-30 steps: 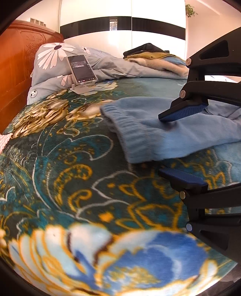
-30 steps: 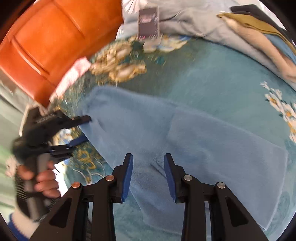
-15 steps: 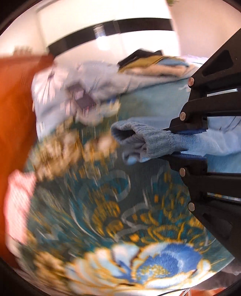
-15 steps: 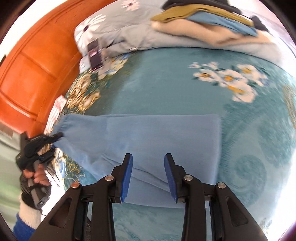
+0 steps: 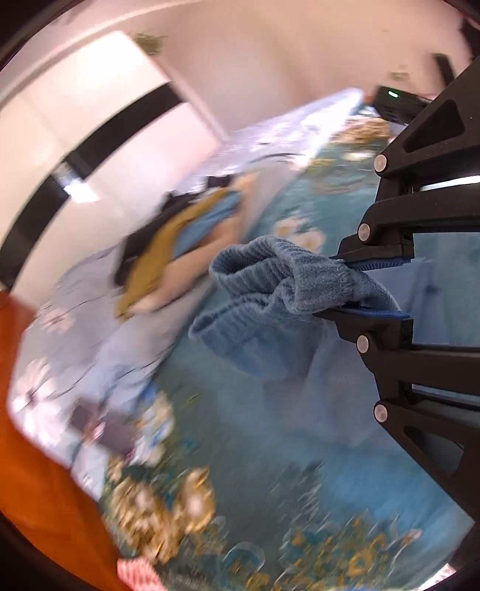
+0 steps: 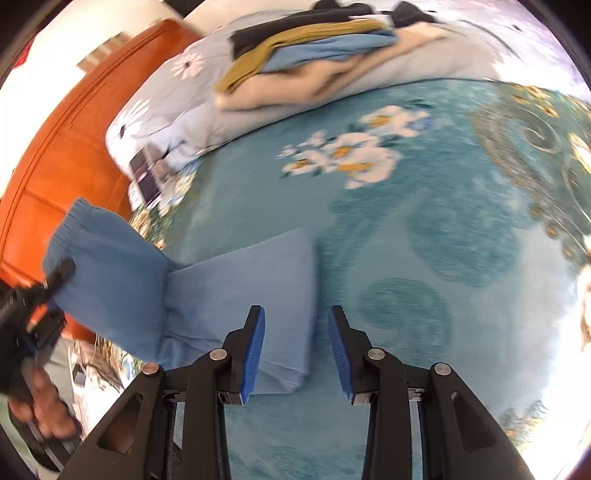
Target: Fold clothes
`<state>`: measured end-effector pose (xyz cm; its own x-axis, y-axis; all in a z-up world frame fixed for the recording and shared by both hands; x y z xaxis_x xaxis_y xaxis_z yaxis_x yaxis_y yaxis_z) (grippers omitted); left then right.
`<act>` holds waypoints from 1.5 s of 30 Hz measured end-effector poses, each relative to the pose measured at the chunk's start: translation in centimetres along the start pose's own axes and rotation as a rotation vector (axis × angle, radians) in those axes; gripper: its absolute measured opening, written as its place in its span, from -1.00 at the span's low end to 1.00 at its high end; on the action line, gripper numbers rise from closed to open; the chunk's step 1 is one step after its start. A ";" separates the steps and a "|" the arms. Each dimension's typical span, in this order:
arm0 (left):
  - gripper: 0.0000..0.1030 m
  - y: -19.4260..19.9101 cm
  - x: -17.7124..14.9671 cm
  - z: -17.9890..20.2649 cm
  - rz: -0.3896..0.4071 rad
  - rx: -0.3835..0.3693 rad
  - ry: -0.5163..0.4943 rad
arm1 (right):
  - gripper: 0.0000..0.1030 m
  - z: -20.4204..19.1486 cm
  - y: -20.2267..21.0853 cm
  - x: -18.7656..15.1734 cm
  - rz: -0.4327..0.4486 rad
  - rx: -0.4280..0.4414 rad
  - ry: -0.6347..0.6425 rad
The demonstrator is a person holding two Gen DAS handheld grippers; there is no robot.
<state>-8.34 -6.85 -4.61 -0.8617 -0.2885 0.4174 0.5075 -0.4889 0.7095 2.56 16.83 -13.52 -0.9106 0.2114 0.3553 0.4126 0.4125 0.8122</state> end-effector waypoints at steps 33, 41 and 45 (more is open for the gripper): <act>0.22 -2.1 -3.9 -7.2 -0.083 0.311 0.201 | -0.10 -2.4 -2.6 1.1 -0.019 0.180 0.089; 0.22 -3.3 -6.0 -10.0 -0.108 0.368 0.235 | -0.04 -7.3 -7.6 4.2 -0.070 0.075 0.268; 0.23 -3.7 -6.5 -10.2 -0.113 0.354 0.255 | -0.04 -8.1 -10.0 4.5 -0.142 0.068 0.291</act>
<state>-4.64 -11.55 -15.76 -0.8614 -0.4648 0.2050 0.3408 -0.2295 0.9117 -5.87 6.51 -16.28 -0.9241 -0.1106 0.3659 0.2727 0.4798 0.8339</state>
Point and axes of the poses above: each gripper's, at about its wrist camera, not at the fingertips, and y roughly against the way its jaws point, z to its right, x to its top, the point moved 1 cm from there along -y, roughly the way its jaws point, and after that the axes turned 4 degrees about y, right-handed, at the moved point
